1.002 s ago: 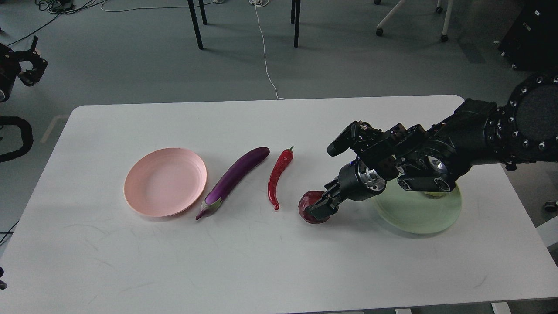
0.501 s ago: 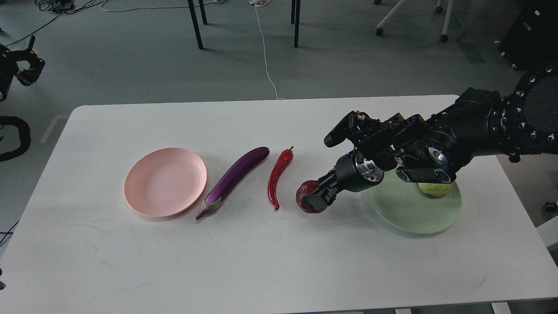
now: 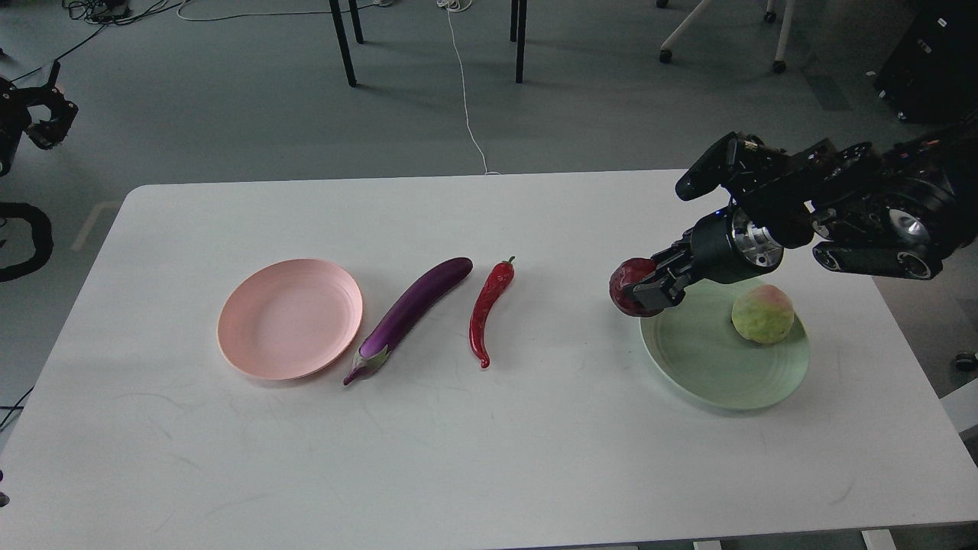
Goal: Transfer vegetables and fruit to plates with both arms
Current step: 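Carry the pomegranate onto the green plate and release it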
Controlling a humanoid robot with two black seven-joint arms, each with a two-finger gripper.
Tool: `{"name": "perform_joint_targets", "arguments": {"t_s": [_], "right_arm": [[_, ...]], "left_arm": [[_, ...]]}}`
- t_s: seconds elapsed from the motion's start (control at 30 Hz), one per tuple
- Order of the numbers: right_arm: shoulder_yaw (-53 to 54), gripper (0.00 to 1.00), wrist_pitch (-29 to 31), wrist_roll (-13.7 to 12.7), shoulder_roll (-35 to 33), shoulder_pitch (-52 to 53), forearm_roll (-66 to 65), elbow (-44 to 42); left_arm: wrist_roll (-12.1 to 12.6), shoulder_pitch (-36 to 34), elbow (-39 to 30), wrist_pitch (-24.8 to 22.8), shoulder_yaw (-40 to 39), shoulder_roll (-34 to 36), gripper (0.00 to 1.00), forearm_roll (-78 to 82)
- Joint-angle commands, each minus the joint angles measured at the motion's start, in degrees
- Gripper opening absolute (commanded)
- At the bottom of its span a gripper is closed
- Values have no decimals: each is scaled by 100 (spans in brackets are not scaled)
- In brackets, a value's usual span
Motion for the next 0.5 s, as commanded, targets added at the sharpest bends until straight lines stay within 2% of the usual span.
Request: {"name": "perform_joint_targets", "arguments": {"t_s": [0.0, 0.27, 0.47], "right_arm": [[-292, 53, -29, 0, -54, -34, -316, -28], [-548, 57, -38, 0, -54, -157, -537, -81], [-486, 74, -187, 0, -63, -474, -511, -231]], "left_arm": [[1, 3, 0, 0, 9, -2, 100, 0], [1, 11, 0, 0, 0, 16, 100, 0], [1, 11, 0, 0, 0, 16, 100, 0]]}}
